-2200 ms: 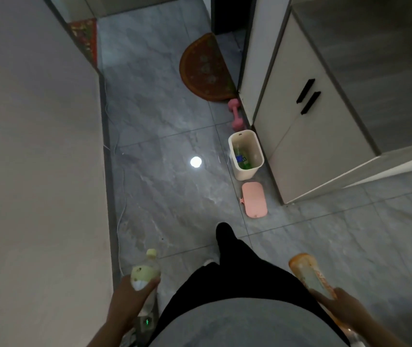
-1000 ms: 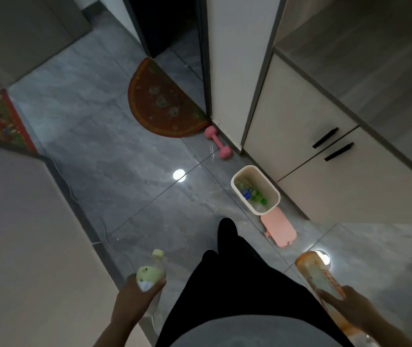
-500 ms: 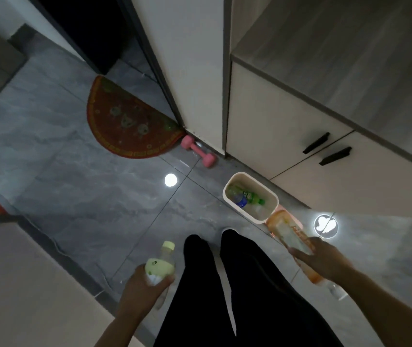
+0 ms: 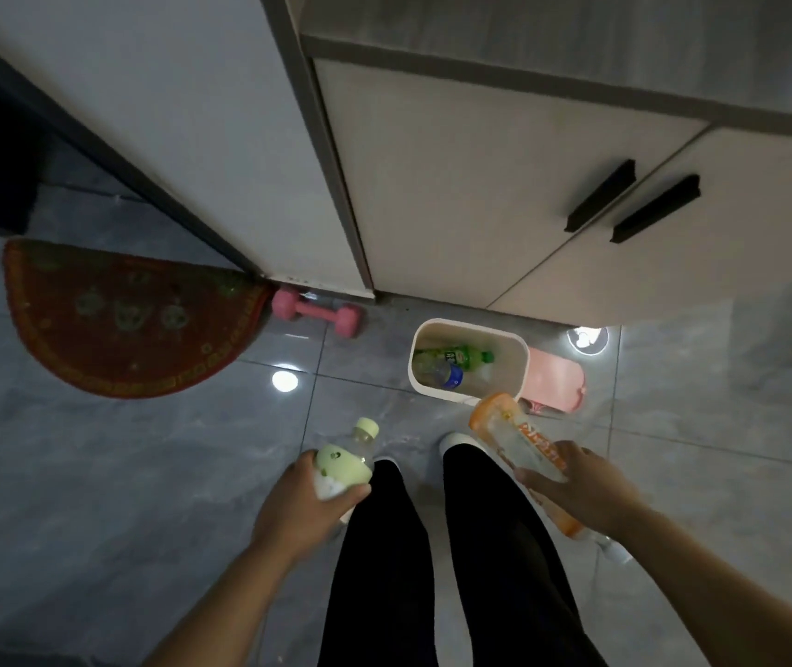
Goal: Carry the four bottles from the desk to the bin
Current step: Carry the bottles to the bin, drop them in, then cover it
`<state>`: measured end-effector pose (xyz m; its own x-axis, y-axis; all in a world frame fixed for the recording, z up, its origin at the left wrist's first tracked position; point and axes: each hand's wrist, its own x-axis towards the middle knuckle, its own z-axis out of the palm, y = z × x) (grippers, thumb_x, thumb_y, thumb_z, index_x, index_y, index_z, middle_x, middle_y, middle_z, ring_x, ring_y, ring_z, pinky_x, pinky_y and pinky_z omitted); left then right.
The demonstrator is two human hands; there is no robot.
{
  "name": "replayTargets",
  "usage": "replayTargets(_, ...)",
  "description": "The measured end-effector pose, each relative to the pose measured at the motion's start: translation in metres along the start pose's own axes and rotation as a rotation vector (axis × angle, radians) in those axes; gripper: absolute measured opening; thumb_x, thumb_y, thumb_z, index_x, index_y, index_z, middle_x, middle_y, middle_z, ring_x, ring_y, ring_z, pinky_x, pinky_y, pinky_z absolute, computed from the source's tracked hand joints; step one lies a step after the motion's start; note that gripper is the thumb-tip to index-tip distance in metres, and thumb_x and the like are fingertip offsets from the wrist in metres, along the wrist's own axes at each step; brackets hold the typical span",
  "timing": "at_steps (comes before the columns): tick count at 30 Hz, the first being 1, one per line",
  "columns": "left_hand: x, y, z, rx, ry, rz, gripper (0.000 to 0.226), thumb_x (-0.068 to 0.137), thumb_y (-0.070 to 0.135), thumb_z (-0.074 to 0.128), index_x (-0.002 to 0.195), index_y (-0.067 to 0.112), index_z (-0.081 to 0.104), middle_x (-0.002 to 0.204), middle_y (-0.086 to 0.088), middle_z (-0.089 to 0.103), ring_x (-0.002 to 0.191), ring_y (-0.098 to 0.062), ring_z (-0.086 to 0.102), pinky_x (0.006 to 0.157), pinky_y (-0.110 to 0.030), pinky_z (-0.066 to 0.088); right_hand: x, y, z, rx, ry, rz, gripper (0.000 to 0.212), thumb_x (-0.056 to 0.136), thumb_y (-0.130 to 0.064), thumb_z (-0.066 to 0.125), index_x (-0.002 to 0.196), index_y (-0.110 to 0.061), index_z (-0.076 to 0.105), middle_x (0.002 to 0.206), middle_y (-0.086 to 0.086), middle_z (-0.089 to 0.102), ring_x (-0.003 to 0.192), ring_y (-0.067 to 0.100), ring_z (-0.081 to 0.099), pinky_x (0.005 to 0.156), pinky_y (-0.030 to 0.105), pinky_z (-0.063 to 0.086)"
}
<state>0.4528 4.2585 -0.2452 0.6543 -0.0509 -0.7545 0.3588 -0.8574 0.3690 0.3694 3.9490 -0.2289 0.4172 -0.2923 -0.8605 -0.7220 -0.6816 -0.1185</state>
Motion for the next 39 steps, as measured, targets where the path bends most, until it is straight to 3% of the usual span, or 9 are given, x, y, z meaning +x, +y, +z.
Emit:
replayTargets(6,0.089,0.025,0.028,0.213,-0.086,0.172,0.074,0.062,0.057,0.070,0.121,0.018,0.048,0.114,-0.005,0.059,0.097,-0.024,0.059,0.081,-0.035,0.052,0.051,0.003,0.046,0.041,0.046,-0.015,0.072,0.073,-0.071,0.052,0.124,-0.020,0.046,0.118,0.004,0.060,0.099,0.023,0.061,0.071,0.028,0.042)
replayTargets(11,0.156,0.062,0.076,0.452,-0.124,0.325,0.080,0.063,0.057,0.064,0.130,0.023,0.037,0.128,-0.005,0.050,0.109,-0.027,0.055,0.085,-0.036,0.048,0.105,0.007,0.065,0.061,0.077,-0.052,0.070,0.077,-0.068,0.050,0.128,-0.021,0.041,0.124,0.003,0.057,0.105,0.022,0.061,0.084,0.035,0.052)
replayTargets(17,0.235,0.100,0.137,0.711,-0.070,0.525,0.082,0.067,0.054,0.064,0.134,0.022,0.032,0.130,-0.009,0.050,0.110,-0.029,0.054,0.076,-0.038,0.046,0.168,0.024,0.073,0.113,0.158,-0.068,0.069,0.079,-0.060,0.054,0.133,-0.020,0.040,0.129,0.004,0.056,0.109,0.024,0.060,0.088,0.039,0.054)
replayTargets(21,0.279,0.109,0.179,0.828,-0.022,0.660,0.082,0.069,0.059,0.063,0.134,0.020,0.032,0.134,-0.007,0.048,0.111,-0.028,0.054,0.070,-0.035,0.040,0.205,0.038,0.089,0.129,0.203,-0.048,0.071,0.079,-0.062,0.052,0.135,-0.021,0.037,0.130,0.002,0.055,0.107,0.021,0.061,0.081,0.031,0.054)
replayTargets(24,0.303,0.109,0.208,0.884,0.001,0.759,0.079,0.072,0.054,0.065,0.135,0.019,0.033,0.135,-0.007,0.047,0.114,-0.026,0.052,0.081,-0.036,0.045,0.225,0.044,0.102,0.141,0.241,-0.047,0.072,0.078,-0.064,0.051,0.135,-0.024,0.036,0.130,-0.001,0.055,0.106,0.019,0.061,0.078,0.028,0.052)
replayTargets(26,0.313,0.109,0.220,0.882,0.031,0.811,0.077,0.073,0.048,0.066,0.136,0.019,0.033,0.138,-0.006,0.046,0.122,-0.026,0.046,0.098,-0.039,0.041,0.234,0.045,0.108,0.150,0.251,-0.067,0.072,0.077,-0.065,0.051,0.134,-0.025,0.036,0.130,-0.002,0.055,0.106,0.018,0.061,0.080,0.030,0.055)
replayTargets(28,0.316,0.107,0.222,0.855,0.073,0.839,0.077,0.075,0.047,0.066,0.138,0.018,0.032,0.141,-0.006,0.044,0.128,-0.026,0.041,0.105,-0.040,0.035,0.239,0.046,0.110,0.138,0.261,-0.080,0.072,0.076,-0.067,0.051,0.133,-0.025,0.036,0.128,-0.002,0.055,0.104,0.018,0.062,0.081,0.034,0.057)
replayTargets(34,0.296,0.083,0.190,0.623,0.138,0.722,0.056,0.082,0.041,0.059,0.130,0.015,0.045,0.131,-0.009,0.053,0.118,-0.028,0.051,0.093,-0.041,0.045,0.246,0.029,0.099,0.053,0.282,-0.137,0.072,0.076,-0.063,0.054,0.135,-0.026,0.033,0.127,-0.001,0.054,0.104,0.020,0.061,0.076,0.031,0.052)
replayTargets(39,0.283,0.059,0.174,0.301,0.218,0.584,0.038,0.086,0.017,0.059,0.121,0.003,0.054,0.122,-0.016,0.059,0.115,-0.030,0.051,0.095,-0.039,0.042,0.279,-0.006,0.086,-0.008,0.307,-0.232,0.070,0.078,-0.056,0.058,0.135,-0.022,0.035,0.131,0.003,0.052,0.114,0.024,0.056,0.092,0.038,0.048)
